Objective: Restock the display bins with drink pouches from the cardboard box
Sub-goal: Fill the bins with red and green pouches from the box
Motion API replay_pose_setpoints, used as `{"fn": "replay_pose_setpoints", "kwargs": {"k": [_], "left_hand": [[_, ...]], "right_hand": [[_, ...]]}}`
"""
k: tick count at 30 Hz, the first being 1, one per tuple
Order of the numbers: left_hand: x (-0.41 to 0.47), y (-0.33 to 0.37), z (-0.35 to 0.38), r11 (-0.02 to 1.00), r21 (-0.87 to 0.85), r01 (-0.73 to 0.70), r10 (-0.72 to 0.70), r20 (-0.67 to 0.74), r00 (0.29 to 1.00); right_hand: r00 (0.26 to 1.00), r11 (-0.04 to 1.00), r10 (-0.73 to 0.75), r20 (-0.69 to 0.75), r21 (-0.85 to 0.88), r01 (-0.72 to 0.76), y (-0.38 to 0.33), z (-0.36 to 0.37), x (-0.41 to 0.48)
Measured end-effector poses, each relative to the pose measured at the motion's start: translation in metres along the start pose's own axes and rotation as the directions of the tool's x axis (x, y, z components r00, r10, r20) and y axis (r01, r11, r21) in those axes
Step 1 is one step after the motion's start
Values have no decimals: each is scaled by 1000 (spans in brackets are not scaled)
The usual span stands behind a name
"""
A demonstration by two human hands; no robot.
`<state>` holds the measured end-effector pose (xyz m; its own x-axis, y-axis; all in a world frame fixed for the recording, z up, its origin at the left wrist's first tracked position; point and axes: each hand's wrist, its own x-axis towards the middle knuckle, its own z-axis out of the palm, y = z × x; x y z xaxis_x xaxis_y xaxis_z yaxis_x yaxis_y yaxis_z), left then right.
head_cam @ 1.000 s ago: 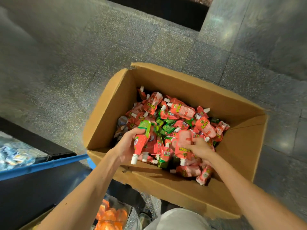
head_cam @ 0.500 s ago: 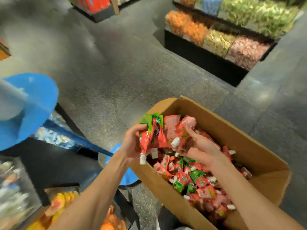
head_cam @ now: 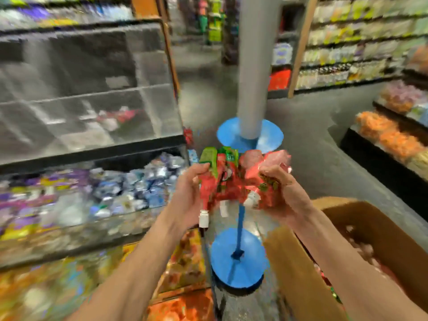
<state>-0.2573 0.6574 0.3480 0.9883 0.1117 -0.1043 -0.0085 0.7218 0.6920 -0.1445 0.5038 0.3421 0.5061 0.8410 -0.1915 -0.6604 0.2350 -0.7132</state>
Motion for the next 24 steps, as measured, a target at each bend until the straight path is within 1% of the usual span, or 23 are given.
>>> {"fn": "replay_pose_setpoints", "kwargs": {"k": [1,2,3,5,7,9,12,14,16,18,21,24], "left_hand": [[-25,15,-4,1000,23,-20,22,-64,998],[-50,29,-10,999,7,-45,45,-110,993],[-75,41,-16,996,-9,-88,86,-129,988],[-119,65,-21,988,40,-152,156,-182,971],[-153,87,-30,985,80,-156,172,-275,946],[-182,110,-42,982,100,-159,184,-334,925],[-213,144,-55,967,151,-203,244,-346,906],[-228,166,-57,959,174,-222,271,-349,897],[-236,185,-62,953,184,-239,293,-377,879],[-243,204,-70,944,186,-272,326,-414,850],[-248,229,-79,926,219,-309,374,-402,836],[-242,251,-92,913,275,-303,392,-376,840]], "right_hand": [[998,1000,13,64,8,-13,9,21,4],[993,999,36,112,9,-37,18,41,8],[990,998,55,129,5,-56,28,59,13],[975,993,117,190,-48,-109,46,94,19],[956,988,136,261,-112,-110,61,129,23],[950,979,154,272,-170,-110,72,162,28],[961,976,163,224,-179,-124,85,210,41],[960,971,163,229,-212,-114,91,234,55],[928,969,188,322,-213,-122,95,254,71],[874,966,224,431,-219,-139,96,271,87],[851,957,242,466,-257,-132,96,294,110],[789,954,278,548,-256,-158,96,315,130]]}}
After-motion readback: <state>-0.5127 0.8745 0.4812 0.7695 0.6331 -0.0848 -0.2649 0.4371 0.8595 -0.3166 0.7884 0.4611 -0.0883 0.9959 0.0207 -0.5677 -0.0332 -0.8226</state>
